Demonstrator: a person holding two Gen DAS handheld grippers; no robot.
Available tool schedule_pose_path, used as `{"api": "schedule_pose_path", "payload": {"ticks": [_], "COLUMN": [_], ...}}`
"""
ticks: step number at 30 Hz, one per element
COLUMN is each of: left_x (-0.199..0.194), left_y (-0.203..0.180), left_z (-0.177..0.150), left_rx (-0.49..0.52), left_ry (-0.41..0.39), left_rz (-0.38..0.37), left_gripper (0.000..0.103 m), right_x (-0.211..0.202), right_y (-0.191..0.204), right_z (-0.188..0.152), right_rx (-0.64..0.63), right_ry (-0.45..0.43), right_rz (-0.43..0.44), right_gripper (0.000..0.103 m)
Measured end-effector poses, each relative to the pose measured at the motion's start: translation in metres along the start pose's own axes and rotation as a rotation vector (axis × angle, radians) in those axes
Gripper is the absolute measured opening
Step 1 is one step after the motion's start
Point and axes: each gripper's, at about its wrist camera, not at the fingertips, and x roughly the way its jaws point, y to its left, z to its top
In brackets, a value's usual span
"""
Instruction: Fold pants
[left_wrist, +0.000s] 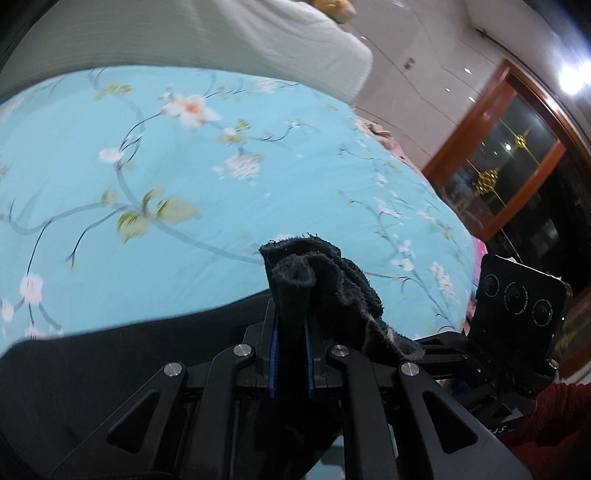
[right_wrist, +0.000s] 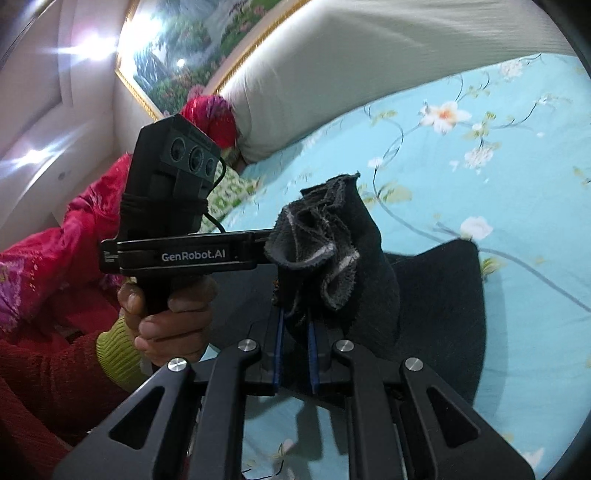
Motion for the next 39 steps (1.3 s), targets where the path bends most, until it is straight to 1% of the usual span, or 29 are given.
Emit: {"api": "schedule_pose_path", "payload": {"ticks": [4, 10, 13, 16, 18, 20, 22, 23, 25, 27, 28, 31, 36, 39], "left_x": [0.0, -0.004, -0.009, -0.013, -0.016, -0.022, -0.029, -0.034, -0.044, -0.054, -0.062, -0.081, -0.108, -0.121], "left_y": [0.012, 0.022, 0.027, 0.032, 0.037, 0.041, 0.044, 0.046, 0.047, 0.048, 0.05, 0.053, 0.064, 0.07], "left_z": [-0.01, -0.021, -0.03, -0.04, -0.046, -0.053, -0.059, -0.062, -0.068, -0.073, -0.077, -0.087, -0.108, -0.121], "left_rx": [-0.043, -0.093, -0.118, -0.158, -0.193, -0.233, -0.262, -0.275, -0.296, -0.314, -0.329, -0.372, -0.473, -0.522], "left_ry": [-0.004, -0.015, -0.021, -0.021, -0.023, -0.033, -0.044, -0.052, -0.069, -0.087, -0.101, -0.138, -0.194, -0.212], "left_rz": [0.011, 0.046, 0.06, 0.079, 0.092, 0.106, 0.111, 0.114, 0.133, 0.146, 0.156, 0.197, 0.229, 0.251], "left_gripper": [0.01, 0.012, 0.011, 0.011, 0.011, 0.011, 0.012, 0.013, 0.022, 0.029, 0.035, 0.045, 0.054, 0.054], "right_x": [0.011, 0.022, 0.029, 0.032, 0.034, 0.036, 0.037, 0.038, 0.039, 0.04, 0.04, 0.041, 0.04, 0.04], "right_y": [0.001, 0.004, 0.009, 0.011, 0.014, 0.017, 0.023, 0.025, 0.029, 0.033, 0.034, 0.044, 0.056, 0.061], "right_z": [-0.003, -0.004, -0.005, -0.006, -0.009, -0.011, -0.012, -0.012, -0.013, -0.013, -0.014, -0.013, -0.003, 0.004], "right_rx": [-0.018, -0.041, -0.05, -0.052, -0.062, -0.071, -0.087, -0.095, -0.099, -0.101, -0.104, -0.129, -0.145, -0.159], "right_ry": [0.037, 0.08, 0.101, 0.118, 0.128, 0.135, 0.144, 0.149, 0.161, 0.171, 0.175, 0.185, 0.165, 0.154], "right_rz": [-0.011, -0.036, -0.039, -0.035, -0.034, -0.02, -0.016, -0.015, -0.008, 0.01, 0.019, 0.046, 0.079, 0.089], "right_gripper": [0.012, 0.016, 0.017, 0.022, 0.028, 0.039, 0.042, 0.043, 0.043, 0.043, 0.043, 0.043, 0.043, 0.043]}}
